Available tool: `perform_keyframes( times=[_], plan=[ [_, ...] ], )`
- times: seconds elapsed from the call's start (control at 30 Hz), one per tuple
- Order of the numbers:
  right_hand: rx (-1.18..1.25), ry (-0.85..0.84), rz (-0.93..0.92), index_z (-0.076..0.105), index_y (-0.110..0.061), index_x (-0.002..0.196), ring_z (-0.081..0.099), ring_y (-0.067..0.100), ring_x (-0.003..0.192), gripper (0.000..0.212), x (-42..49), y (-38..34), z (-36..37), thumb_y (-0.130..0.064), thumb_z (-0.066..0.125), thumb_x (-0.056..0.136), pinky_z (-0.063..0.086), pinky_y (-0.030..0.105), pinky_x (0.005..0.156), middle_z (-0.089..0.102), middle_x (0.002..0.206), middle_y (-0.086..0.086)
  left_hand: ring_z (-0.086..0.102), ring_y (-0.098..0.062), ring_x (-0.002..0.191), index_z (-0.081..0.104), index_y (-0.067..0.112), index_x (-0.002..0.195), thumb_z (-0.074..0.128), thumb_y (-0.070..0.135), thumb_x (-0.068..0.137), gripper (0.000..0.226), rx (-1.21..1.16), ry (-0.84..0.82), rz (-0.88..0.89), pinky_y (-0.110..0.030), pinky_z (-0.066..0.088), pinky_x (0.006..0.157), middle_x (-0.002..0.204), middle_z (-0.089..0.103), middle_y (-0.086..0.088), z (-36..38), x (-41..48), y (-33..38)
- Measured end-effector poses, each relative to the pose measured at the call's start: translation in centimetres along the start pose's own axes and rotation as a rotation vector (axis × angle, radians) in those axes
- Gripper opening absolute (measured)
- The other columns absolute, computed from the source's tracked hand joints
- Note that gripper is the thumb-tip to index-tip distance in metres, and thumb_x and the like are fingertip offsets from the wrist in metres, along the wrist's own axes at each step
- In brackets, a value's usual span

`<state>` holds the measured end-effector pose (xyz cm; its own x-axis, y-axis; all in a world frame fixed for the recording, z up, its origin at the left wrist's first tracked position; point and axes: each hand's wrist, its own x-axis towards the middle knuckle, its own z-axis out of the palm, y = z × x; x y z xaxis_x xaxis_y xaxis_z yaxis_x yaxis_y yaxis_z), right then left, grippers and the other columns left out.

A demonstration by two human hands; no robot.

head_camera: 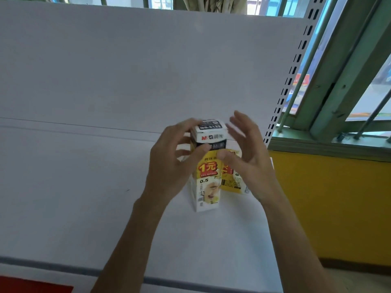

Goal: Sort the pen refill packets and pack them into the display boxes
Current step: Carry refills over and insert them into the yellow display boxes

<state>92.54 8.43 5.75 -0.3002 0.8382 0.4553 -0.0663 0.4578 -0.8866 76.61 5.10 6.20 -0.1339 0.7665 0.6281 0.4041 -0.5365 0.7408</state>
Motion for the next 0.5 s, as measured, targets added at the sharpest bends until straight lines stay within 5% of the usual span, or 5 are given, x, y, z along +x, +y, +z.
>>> perform_keyframes(
  times=[0.1, 0.17, 0.3, 0.43, 0.5],
  plan=[
    [-0.368, -0.119, 0.146, 0.033, -0.042, 0.135, 0.045, 0.000, 0.116, 0.094, -1.7, 2.1, 0.2, -0.036, 0.082, 0.055, 0.048, 0.025, 0.088, 0.044, 0.130, -0.016, 0.066, -0.003, 0.086, 0.054, 0.038, 0.091, 0.068, 0.019, 0.082, 0.025, -0.179, 0.251, -0.227, -0.021, 0.055, 0.063, 0.101, 0.065, 0.011, 0.7, -1.0, -0.6],
    [-0.631, -0.146, 0.085, 0.038, -0.034, 0.134, 0.046, 0.007, 0.111, 0.088, -2.2, 3.0, 0.0, -0.028, 0.083, 0.059, 0.042, 0.015, 0.082, 0.044, 0.123, -0.014, 0.068, -0.011, 0.083, 0.052, 0.032, 0.084, 0.071, 0.026, 0.079, 0.020, -0.262, 0.298, -0.438, -0.029, 0.057, 0.064, 0.100, 0.065, 0.002, 0.9, -1.7, -1.7],
    [-0.923, -0.329, 0.137, 0.046, -0.026, 0.132, 0.038, 0.012, 0.116, 0.072, -2.1, 2.8, -1.2, -0.032, 0.077, 0.068, 0.036, 0.023, 0.091, 0.043, 0.120, -0.011, 0.057, -0.007, 0.080, 0.055, 0.018, 0.083, 0.072, 0.037, 0.074, 0.027, 0.330, 0.083, -0.599, -0.011, 0.039, 0.057, 0.099, 0.055, -0.002, 0.1, -3.2, -4.2],
    [-0.753, -0.218, 0.221, 0.055, -0.029, 0.123, 0.043, 0.007, 0.114, 0.053, -1.2, 2.4, -2.2, -0.046, 0.069, 0.075, 0.037, 0.028, 0.096, 0.051, 0.115, -0.014, 0.058, -0.001, 0.069, 0.050, 0.024, 0.096, 0.066, 0.027, 0.081, 0.022, 0.302, -0.115, -0.643, -0.016, 0.042, 0.054, 0.092, 0.058, 0.006, -0.1, -4.0, -4.4],
    [-0.874, -0.176, 0.243, 0.054, -0.027, 0.124, 0.040, 0.010, 0.120, 0.052, -0.4, 3.0, -3.0, -0.044, 0.067, 0.077, 0.034, 0.031, 0.100, 0.050, 0.125, -0.009, 0.060, -0.004, 0.070, 0.051, 0.026, 0.096, 0.065, 0.031, 0.081, 0.020, 0.356, -0.182, -0.659, -0.024, 0.049, 0.060, 0.085, 0.059, 0.010, -0.1, -3.8, -4.1]
  ],
)
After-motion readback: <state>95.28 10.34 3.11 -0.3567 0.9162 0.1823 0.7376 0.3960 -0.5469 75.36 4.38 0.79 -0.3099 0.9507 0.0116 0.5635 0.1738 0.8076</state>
